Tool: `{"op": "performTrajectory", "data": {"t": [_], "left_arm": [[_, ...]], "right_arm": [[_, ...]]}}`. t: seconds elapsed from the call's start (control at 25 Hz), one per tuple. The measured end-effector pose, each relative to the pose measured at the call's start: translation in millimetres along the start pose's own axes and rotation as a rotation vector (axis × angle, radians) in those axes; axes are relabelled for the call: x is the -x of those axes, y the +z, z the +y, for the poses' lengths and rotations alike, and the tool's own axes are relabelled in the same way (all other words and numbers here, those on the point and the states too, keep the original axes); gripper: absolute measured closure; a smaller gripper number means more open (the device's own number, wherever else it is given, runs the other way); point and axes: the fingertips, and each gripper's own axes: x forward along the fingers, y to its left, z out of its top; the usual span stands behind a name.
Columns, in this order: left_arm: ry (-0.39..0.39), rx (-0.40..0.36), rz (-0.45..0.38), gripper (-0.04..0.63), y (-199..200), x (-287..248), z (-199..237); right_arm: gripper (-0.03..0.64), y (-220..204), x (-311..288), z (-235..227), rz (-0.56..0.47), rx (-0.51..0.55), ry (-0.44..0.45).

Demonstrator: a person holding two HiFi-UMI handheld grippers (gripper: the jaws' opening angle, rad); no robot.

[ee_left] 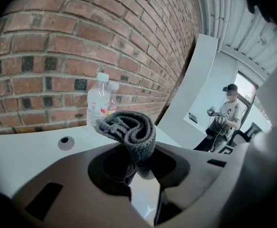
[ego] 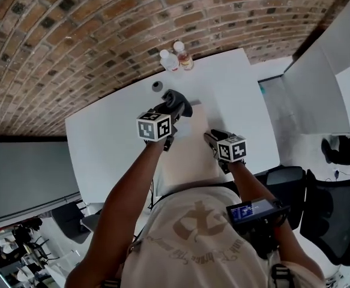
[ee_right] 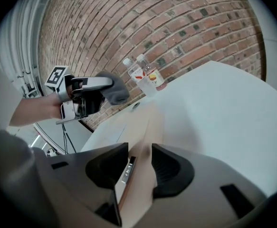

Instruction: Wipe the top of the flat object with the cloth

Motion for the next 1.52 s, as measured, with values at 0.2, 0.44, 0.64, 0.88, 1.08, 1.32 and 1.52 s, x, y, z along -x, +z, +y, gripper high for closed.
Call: {"op": "performTrajectory", "data": {"t": [0.2, 0.44, 0.64, 0.88, 1.08, 1.32, 1.52], "left_arm": [[-0.003, 0.072, 0.039, 0.488, -2, -32, 16], [0.013, 0.007, 0.111, 0.488, 2, -77, 19], [0.002, -0.009, 0.198, 0.488, -6, -108, 17], [0.019, -0.002, 0.339, 0.489, -34, -115, 26], [-0.001, -0.016, 0.398, 0.489, -43, -103, 35], [0.002, -0.028, 0.437, 0.489, -51, -79, 51], [0.033, -0.056, 0.451, 0.489, -57, -55, 70]], "right_arm": [[0.454, 2, 0, 4, 0.006, 0.03, -0.001], [0.453, -1, 2, 1, 0.012, 0.04, 0.015], [0.451, 2, -1, 2, 0.01, 0.049, 0.024], [0.448, -1, -2, -1, 0.054, 0.071, 0.005], [0.442, -4, -3, -3, 0.078, 0.08, -0.015], [0.442, -5, -2, -3, 0.069, 0.074, -0.034], [0.442, -5, -2, -3, 0.075, 0.085, -0.055]]}}
